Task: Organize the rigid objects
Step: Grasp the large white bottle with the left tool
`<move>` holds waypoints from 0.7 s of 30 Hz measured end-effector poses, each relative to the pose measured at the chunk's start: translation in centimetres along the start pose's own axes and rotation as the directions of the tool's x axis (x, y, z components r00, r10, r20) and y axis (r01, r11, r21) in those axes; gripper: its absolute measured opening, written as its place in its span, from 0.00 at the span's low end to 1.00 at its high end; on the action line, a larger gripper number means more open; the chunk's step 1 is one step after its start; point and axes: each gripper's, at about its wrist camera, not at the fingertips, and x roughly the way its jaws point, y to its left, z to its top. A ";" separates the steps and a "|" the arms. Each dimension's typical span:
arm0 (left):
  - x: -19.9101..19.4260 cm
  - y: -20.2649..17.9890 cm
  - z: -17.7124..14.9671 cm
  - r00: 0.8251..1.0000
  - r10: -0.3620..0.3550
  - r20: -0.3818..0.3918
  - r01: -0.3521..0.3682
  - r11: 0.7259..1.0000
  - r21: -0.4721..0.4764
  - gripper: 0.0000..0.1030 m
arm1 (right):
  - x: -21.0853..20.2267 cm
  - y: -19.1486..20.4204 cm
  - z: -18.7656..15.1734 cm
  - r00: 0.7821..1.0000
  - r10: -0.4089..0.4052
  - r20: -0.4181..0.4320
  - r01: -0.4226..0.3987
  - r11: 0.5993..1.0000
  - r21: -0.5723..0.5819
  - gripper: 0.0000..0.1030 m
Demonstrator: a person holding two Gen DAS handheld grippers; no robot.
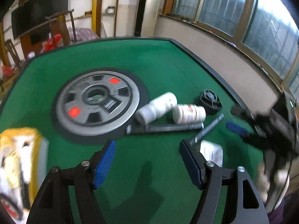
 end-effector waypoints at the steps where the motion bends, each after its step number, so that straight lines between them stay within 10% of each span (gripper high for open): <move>1: 0.8 0.1 0.7 1.000 -0.002 -0.005 0.002 1.000 -0.006 0.72 | 0.1 0.1 0.0 1.000 -0.006 -0.002 0.006 1.000 -0.006 0.67; 15: 7.8 -3.7 4.2 0.995 0.079 -0.057 -0.054 0.936 0.348 0.72 | -0.3 0.5 0.2 0.999 -0.032 0.004 0.032 0.998 -0.055 0.67; 21: 7.6 -3.7 3.5 0.994 0.068 -0.091 -0.040 0.958 0.286 0.35 | -0.1 0.3 0.3 0.998 -0.061 0.002 0.061 0.997 -0.056 0.67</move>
